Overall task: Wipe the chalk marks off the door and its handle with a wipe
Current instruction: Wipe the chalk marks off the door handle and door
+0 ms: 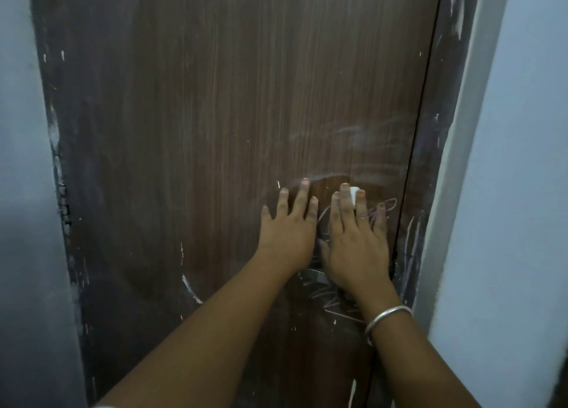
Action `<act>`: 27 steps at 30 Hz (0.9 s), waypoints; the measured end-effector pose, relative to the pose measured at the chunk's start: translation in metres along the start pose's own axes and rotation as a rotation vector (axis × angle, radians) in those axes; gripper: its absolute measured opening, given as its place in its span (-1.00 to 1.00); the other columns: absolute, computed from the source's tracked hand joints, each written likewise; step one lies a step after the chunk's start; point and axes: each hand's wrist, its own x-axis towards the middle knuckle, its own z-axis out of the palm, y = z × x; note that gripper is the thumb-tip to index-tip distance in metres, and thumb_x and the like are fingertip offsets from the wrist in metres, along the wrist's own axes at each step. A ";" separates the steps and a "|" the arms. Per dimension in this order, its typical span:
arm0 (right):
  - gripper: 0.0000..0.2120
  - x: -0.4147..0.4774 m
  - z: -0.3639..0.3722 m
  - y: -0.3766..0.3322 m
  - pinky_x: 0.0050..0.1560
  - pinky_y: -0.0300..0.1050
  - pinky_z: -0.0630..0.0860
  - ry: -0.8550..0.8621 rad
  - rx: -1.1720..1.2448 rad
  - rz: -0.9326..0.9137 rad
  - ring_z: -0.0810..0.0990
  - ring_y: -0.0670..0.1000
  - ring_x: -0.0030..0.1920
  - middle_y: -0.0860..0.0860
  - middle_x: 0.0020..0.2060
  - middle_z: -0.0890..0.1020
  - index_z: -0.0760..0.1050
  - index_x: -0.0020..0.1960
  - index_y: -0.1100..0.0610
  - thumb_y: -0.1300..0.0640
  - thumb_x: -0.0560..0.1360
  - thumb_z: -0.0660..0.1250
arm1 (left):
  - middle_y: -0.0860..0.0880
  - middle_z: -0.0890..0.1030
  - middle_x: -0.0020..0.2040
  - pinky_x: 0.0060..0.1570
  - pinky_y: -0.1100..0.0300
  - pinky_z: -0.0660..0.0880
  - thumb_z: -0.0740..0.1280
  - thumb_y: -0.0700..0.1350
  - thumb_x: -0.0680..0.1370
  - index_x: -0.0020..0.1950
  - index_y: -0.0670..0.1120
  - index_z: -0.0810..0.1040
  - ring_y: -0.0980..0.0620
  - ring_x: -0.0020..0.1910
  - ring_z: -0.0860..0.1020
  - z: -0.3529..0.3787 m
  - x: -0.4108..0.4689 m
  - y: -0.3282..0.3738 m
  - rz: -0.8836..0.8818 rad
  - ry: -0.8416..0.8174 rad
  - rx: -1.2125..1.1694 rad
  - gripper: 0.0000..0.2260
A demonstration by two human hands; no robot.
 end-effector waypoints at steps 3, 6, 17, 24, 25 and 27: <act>-0.15 -0.002 -0.005 0.018 0.42 0.23 -0.22 0.045 0.037 0.209 -0.13 0.20 0.50 0.18 0.51 -0.12 -0.17 0.51 0.20 -0.22 0.48 0.17 | -0.10 -0.40 0.50 0.45 -0.22 0.03 0.21 -0.17 0.56 0.52 -0.19 -0.18 -0.18 0.52 -0.20 -0.002 0.001 0.006 0.036 -0.002 0.019 -0.31; -0.12 -0.001 -0.010 0.021 0.44 0.23 -0.12 0.078 0.105 0.355 -0.12 0.28 0.49 0.27 0.50 -0.08 -0.13 0.50 0.29 -0.19 0.47 0.22 | -0.18 -0.37 0.50 0.48 -0.15 0.02 0.22 -0.19 0.55 0.51 -0.24 -0.19 -0.21 0.52 -0.17 -0.004 0.003 0.008 0.041 -0.021 0.030 -0.29; -0.07 -0.006 -0.008 0.026 0.47 0.14 -0.10 0.125 0.162 0.455 -0.15 0.27 0.49 0.30 0.49 -0.11 -0.14 0.50 0.33 -0.22 0.46 0.22 | -0.21 -0.39 0.49 0.49 -0.07 0.02 0.25 -0.16 0.53 0.50 -0.26 -0.23 -0.22 0.52 -0.17 -0.010 0.003 0.009 0.056 -0.091 0.002 -0.24; -0.08 -0.005 -0.006 0.018 0.47 0.16 -0.08 0.148 0.199 0.517 -0.12 0.28 0.49 0.32 0.49 -0.07 -0.11 0.49 0.34 -0.22 0.45 0.21 | -0.19 -0.38 0.50 0.50 -0.07 0.00 0.29 -0.12 0.51 0.51 -0.24 -0.21 -0.20 0.52 -0.17 -0.010 0.003 0.005 0.077 -0.084 -0.017 -0.21; -0.08 -0.010 -0.004 0.016 0.48 0.16 -0.06 0.145 0.200 0.522 -0.11 0.28 0.49 0.32 0.49 -0.07 -0.11 0.49 0.34 -0.22 0.45 0.22 | -0.17 -0.38 0.50 0.49 -0.06 -0.01 0.29 -0.11 0.51 0.51 -0.23 -0.21 -0.19 0.53 -0.17 -0.011 0.003 0.003 0.083 -0.091 -0.030 -0.20; -0.09 -0.021 0.001 0.014 0.47 0.16 -0.05 0.134 0.209 0.522 -0.11 0.28 0.49 0.32 0.49 -0.06 -0.09 0.49 0.34 -0.22 0.45 0.23 | -0.11 -0.40 0.50 0.47 -0.07 -0.03 0.29 -0.09 0.51 0.52 -0.19 -0.22 -0.14 0.53 -0.18 -0.012 0.004 -0.002 0.098 -0.107 -0.047 -0.20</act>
